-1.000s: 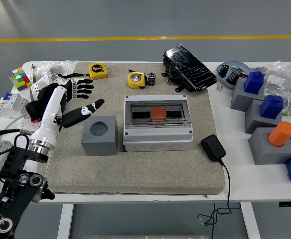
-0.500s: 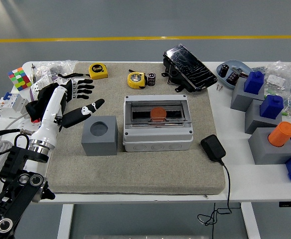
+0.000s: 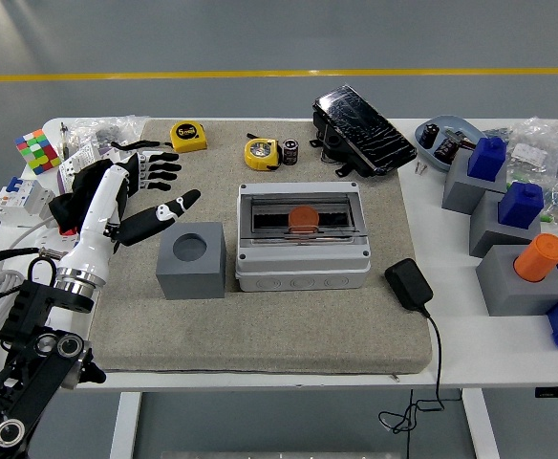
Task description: Fetch the battery,place it into the box,close the lid of the box
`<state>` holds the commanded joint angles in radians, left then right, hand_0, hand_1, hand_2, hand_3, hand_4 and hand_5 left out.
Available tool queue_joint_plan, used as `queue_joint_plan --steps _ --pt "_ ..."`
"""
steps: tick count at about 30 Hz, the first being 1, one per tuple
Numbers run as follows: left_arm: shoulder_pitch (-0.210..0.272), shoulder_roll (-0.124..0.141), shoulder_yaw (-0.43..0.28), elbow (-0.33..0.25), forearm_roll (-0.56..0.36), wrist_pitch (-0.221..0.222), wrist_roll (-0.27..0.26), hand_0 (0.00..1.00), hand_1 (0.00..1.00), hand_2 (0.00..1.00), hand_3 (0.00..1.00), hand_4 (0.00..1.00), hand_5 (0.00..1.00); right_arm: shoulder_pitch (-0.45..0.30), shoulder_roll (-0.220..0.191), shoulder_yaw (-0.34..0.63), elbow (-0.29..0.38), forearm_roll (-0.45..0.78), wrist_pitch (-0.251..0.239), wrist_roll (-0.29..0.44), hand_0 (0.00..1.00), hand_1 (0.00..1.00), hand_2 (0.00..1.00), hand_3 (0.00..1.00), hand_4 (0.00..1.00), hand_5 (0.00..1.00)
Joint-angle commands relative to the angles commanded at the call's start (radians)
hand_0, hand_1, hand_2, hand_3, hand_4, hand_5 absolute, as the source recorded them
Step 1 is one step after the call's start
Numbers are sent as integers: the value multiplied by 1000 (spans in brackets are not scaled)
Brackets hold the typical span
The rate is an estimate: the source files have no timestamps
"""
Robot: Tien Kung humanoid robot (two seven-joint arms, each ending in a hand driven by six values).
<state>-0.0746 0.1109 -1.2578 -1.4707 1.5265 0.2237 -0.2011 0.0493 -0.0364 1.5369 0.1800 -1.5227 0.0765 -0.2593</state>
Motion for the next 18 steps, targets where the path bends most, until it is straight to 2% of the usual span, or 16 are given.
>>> queue_joint_plan --steps 18 --pt "-2 -1 1 0 0 -5 -1 523 627 645 664 955 400 1 0 -1 0 0 0 0 641 666 675 608 993 600"
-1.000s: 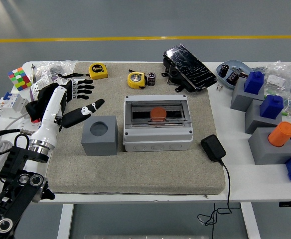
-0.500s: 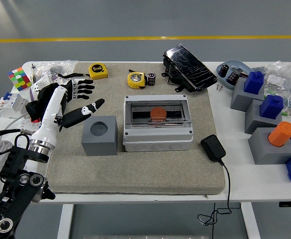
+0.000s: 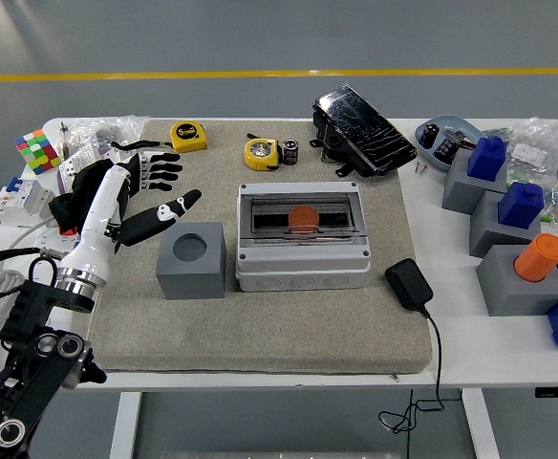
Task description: Fetch the battery,place it into the box,close the lid of the box
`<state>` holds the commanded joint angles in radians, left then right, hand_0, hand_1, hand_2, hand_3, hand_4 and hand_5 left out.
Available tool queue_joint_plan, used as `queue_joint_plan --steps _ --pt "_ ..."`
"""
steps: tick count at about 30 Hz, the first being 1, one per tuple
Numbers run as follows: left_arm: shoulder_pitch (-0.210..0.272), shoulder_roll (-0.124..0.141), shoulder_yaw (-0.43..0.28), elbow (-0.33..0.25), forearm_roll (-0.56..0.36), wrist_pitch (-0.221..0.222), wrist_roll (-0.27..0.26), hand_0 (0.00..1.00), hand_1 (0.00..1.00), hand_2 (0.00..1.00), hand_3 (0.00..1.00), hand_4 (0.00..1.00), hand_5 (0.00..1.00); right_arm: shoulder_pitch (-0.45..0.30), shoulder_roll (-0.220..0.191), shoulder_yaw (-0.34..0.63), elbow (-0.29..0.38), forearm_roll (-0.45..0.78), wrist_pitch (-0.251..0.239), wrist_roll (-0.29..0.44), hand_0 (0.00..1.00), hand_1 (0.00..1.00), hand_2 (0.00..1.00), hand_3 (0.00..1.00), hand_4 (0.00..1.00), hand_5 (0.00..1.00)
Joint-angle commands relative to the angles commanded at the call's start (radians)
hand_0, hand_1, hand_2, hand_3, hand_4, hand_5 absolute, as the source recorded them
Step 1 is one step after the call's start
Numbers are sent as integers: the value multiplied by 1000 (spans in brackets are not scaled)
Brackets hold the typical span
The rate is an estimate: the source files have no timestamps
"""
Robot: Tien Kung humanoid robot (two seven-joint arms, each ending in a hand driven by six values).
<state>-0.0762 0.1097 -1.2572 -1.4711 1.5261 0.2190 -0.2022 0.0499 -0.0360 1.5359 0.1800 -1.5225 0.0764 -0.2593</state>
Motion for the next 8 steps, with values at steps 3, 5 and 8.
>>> queue_joint_plan --steps 3,5,8 --pt "0 0 0 0 0 0 0 523 626 645 663 954 400 0 0 -1 0 1 0 0 641 665 674 608 993 600" --pt "0 0 0 0 0 0 0 523 626 645 663 954 400 0 0 0 0 0 0 0 641 665 674 608 993 600" --pt "-1 -1 0 0 0 0 0 523 626 645 663 954 400 -1 0 -1 0 0 0 0 641 665 674 608 993 600"
